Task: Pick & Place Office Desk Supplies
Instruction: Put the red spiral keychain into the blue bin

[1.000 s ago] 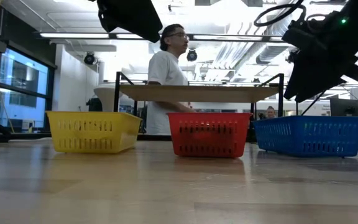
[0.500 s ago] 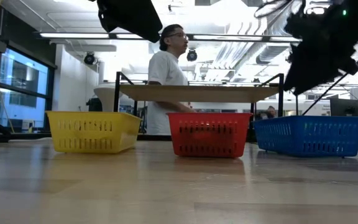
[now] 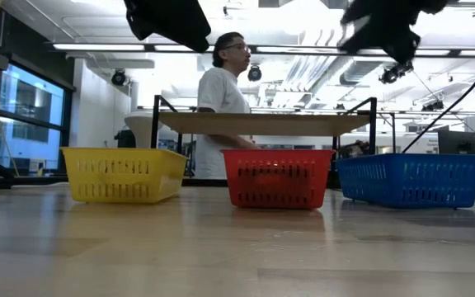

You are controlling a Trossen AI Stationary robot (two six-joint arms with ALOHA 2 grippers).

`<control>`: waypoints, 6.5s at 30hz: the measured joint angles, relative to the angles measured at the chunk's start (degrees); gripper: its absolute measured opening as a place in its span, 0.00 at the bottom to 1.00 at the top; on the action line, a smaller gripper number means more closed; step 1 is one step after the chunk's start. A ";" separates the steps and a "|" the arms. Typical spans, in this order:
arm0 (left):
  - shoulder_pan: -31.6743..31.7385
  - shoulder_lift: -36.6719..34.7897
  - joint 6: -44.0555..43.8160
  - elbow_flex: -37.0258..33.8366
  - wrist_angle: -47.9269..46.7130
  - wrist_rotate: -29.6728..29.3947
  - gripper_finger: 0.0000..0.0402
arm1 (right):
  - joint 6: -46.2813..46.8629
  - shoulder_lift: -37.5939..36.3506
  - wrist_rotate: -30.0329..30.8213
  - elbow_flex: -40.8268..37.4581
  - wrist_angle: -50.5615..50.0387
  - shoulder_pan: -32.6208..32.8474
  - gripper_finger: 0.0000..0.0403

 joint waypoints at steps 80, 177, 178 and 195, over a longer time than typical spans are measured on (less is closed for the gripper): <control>-17.85 16.26 8.79 -0.03 -1.66 10.37 0.30 | -17.45 9.96 -0.79 0.00 20.31 9.45 0.40; -13.44 16.89 4.11 -0.24 -1.42 22.04 0.09 | -17.33 9.96 -0.79 -0.02 20.35 9.44 0.40; -13.43 16.80 4.32 -0.24 -1.39 21.98 0.09 | -17.33 9.96 -0.80 -0.02 20.33 9.44 0.40; -9.68 13.75 9.96 -0.17 -1.06 19.20 0.09 | -17.11 9.96 -0.81 -0.02 20.35 9.45 0.40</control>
